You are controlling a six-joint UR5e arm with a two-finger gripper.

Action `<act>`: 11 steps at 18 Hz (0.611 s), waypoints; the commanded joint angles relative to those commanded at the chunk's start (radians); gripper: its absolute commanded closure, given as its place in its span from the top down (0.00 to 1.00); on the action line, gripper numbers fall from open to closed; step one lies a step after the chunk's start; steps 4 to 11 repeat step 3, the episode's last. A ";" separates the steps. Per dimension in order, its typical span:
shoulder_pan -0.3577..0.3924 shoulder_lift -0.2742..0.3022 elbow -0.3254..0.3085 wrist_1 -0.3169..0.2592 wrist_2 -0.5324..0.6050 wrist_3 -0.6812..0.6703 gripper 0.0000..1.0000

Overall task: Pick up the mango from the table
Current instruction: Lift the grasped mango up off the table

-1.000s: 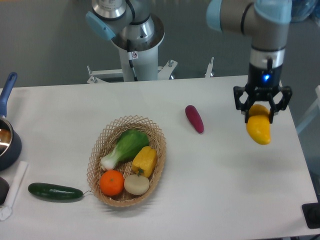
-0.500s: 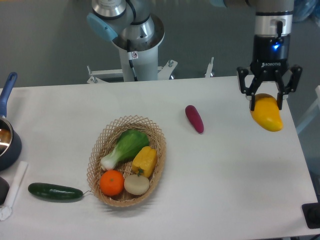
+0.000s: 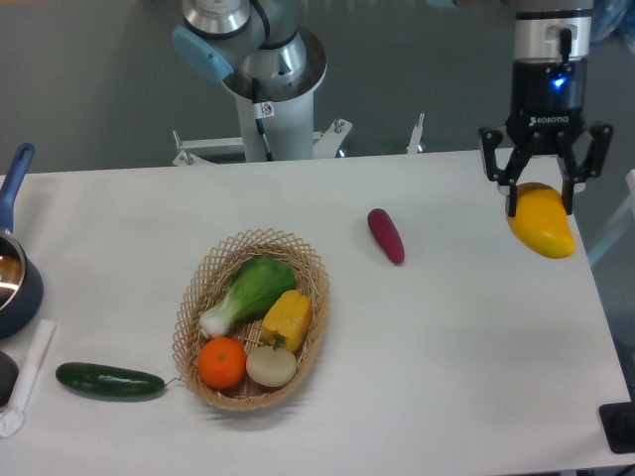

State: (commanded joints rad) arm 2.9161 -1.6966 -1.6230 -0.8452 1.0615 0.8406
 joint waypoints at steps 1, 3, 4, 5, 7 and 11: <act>-0.002 0.000 0.000 0.000 0.000 0.000 0.38; 0.000 0.000 0.000 0.000 0.000 0.002 0.38; 0.000 0.000 0.000 0.000 0.000 0.002 0.38; 0.000 0.000 0.000 0.000 0.000 0.002 0.38; 0.000 0.000 0.000 0.000 0.000 0.002 0.38; 0.000 0.000 0.000 0.000 0.000 0.002 0.38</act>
